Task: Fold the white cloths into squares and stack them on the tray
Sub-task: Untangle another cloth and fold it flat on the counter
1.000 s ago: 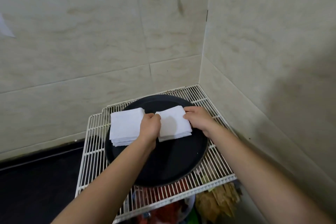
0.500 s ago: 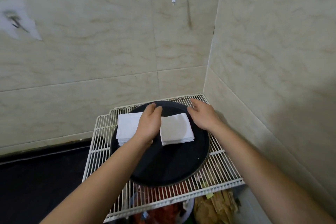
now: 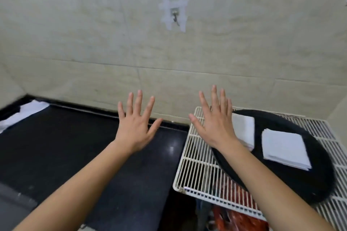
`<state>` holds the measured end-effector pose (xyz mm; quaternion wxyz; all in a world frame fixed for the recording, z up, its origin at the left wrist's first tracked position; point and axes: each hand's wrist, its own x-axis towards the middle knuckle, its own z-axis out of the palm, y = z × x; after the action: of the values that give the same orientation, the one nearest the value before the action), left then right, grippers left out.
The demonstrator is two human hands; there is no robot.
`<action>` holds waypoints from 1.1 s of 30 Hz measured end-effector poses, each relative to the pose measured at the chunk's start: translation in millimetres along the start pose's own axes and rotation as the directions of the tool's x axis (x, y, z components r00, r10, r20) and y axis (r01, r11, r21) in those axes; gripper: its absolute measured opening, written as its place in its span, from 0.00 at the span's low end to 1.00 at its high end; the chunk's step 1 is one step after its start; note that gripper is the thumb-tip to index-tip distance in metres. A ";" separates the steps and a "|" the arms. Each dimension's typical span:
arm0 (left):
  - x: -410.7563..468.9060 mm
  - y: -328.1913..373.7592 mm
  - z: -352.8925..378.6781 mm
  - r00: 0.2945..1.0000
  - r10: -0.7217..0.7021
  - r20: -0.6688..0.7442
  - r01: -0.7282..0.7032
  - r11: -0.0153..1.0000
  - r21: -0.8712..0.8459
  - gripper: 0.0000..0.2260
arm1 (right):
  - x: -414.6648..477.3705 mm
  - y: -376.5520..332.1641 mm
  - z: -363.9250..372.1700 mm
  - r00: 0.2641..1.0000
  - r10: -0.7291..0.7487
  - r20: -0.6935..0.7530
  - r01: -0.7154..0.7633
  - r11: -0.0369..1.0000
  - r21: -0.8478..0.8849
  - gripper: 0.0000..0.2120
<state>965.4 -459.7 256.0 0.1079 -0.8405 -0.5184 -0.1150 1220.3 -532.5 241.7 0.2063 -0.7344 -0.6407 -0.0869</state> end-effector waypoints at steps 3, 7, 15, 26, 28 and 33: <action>-26.5 -72.4 -15.6 0.994 -0.091 -0.052 0.091 0.996 -0.003 0.34 | 17.0 -76.8 15.0 0.995 -0.096 0.005 0.095 0.995 0.026 0.40; -71.9 -177.7 -32.4 0.973 -0.190 -0.131 0.190 0.982 -0.018 0.33 | 33.7 -191.8 31.1 0.969 -0.245 -0.042 0.247 0.967 0.058 0.41; -182.7 -408.9 -51.1 0.944 -0.271 -0.189 0.288 0.955 0.071 0.32 | 52.6 -433.2 89.0 0.893 -0.436 -0.113 0.444 0.894 0.062 0.40; -217.4 -579.3 -36.5 0.896 -0.408 -0.177 0.415 0.910 0.004 0.33 | 88.2 -618.9 148.1 0.839 -0.542 -0.050 0.544 0.839 0.033 0.38; -208.0 -602.3 -23.8 0.894 -0.411 -0.176 0.416 0.909 -0.009 0.33 | 105.8 -638.7 164.1 0.841 -0.538 -0.050 0.540 0.841 0.037 0.38; -176.3 -668.9 5.6 0.909 -0.387 -0.155 0.397 0.917 0.039 0.32 | 158.0 -686.0 214.7 0.847 -0.525 -0.086 0.531 0.844 0.079 0.38</action>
<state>289.5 -313.5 238.5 0.1492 -0.7045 -0.6711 -0.1765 546.7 -236.1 241.9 0.2303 -0.5156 -0.8149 -0.1308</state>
